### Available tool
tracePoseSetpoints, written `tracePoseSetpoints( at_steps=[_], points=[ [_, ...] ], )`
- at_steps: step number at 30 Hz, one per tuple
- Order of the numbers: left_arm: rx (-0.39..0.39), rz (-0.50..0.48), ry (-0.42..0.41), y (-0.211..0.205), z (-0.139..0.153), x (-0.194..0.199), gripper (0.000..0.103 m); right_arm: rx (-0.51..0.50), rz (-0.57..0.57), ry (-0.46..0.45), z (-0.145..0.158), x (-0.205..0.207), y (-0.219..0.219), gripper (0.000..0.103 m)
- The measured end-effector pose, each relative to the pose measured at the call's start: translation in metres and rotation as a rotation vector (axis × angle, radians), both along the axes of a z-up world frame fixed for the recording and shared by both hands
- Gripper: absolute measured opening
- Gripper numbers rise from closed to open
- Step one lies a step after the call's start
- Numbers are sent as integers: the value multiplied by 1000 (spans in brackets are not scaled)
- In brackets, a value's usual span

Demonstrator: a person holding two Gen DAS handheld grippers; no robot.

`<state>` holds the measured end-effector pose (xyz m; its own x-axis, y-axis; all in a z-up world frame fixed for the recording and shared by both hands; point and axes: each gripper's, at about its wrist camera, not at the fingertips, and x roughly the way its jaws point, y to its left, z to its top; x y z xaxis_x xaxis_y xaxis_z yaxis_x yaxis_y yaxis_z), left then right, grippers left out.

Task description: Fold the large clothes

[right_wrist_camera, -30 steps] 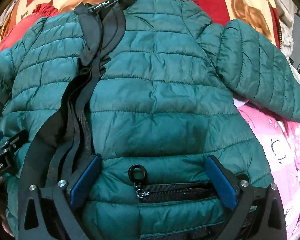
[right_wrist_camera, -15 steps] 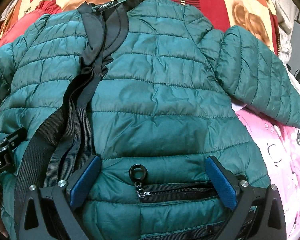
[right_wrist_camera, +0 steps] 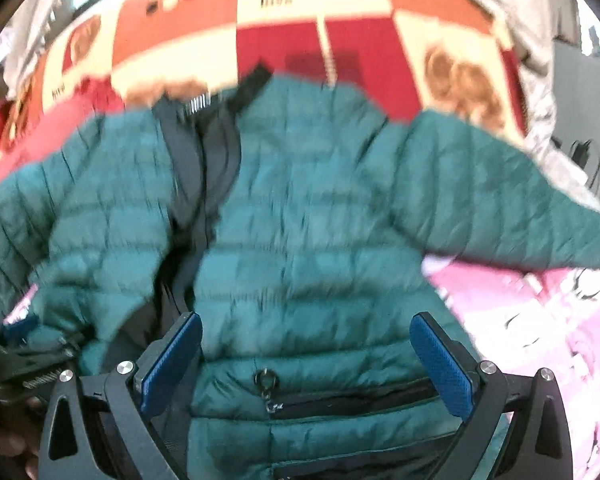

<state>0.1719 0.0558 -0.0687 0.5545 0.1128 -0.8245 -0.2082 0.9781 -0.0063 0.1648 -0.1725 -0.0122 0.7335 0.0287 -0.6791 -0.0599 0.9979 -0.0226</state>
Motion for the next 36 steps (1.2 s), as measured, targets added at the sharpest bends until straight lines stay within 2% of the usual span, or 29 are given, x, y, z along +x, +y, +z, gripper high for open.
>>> tracePoseSetpoints(
  at_steps=[3,5,6,9,11,14,17,21,24,25,29,33,36],
  points=[
    [-10,-1,-7,2,1,-2,103,30,6,-88,20,-19,-4,103],
    [-18,7,-39,7,9,-8,102,44,5,-119,27,-31,-5,103],
    [-21,8,-63,10,15,-12,102,50,6,-126,30,-37,-7,103],
    [8,37,-225,29,50,-42,102,65,-8,-134,39,-55,-21,103],
    [13,61,-272,49,65,-57,102,110,-7,-152,40,-73,-35,103],
    [37,82,-272,86,73,-72,102,191,5,-134,34,-84,-49,103],
    [95,117,-268,125,72,-97,102,229,12,-79,25,-86,-54,103],
    [129,180,-276,181,51,-149,102,225,32,-50,18,-79,-49,103],
    [119,265,-277,213,40,-188,100,221,52,-36,13,-77,-44,103],
    [110,284,-284,219,38,-201,94,214,58,-33,12,-76,-42,103],
    [130,356,-349,245,35,-252,93,210,70,-11,9,-73,-38,103],
    [100,440,-400,282,26,-281,93,210,69,-8,7,-72,-38,103],
    [7,494,-417,316,19,-279,93,207,73,-4,7,-72,-37,103]
  ],
)
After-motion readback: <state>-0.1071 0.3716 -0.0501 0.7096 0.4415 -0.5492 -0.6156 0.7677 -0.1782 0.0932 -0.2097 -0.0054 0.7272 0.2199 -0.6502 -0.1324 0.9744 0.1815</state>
